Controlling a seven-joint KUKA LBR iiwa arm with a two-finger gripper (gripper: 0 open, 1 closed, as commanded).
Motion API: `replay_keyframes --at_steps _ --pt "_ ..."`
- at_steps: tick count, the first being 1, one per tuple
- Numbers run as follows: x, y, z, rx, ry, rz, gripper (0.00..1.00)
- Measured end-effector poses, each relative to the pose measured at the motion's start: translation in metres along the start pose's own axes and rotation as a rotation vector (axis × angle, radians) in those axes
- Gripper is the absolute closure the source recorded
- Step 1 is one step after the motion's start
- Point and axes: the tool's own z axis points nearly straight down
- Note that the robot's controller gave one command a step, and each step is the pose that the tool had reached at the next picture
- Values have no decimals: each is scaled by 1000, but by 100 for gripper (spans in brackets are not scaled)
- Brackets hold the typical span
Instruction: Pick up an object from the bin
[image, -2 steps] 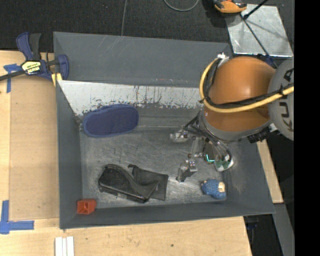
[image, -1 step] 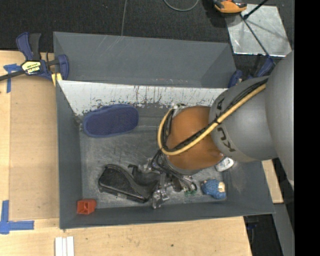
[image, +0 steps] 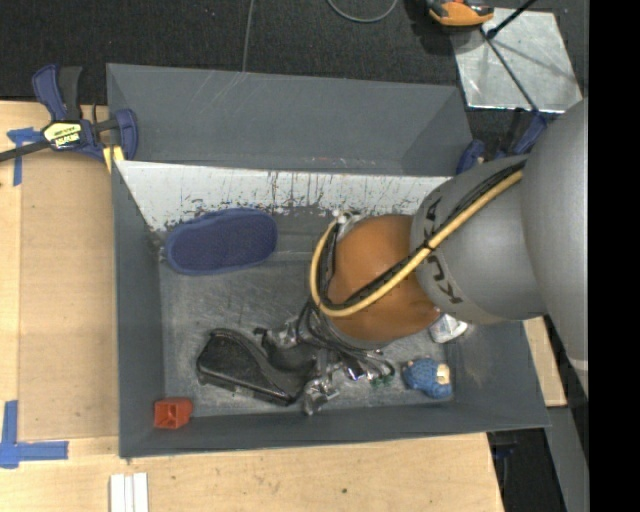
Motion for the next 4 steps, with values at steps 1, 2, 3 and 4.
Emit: replay_keyframes --at_steps 1,2,3,4 --pt "-4 1 -2 0 -16 -2 100" --pt "-6 -3 -1 -5 -19 -49 100" --pt "0 -7 -21 -6 7 -88 100" --pt "0 -8 -21 -5 6 -86 0"
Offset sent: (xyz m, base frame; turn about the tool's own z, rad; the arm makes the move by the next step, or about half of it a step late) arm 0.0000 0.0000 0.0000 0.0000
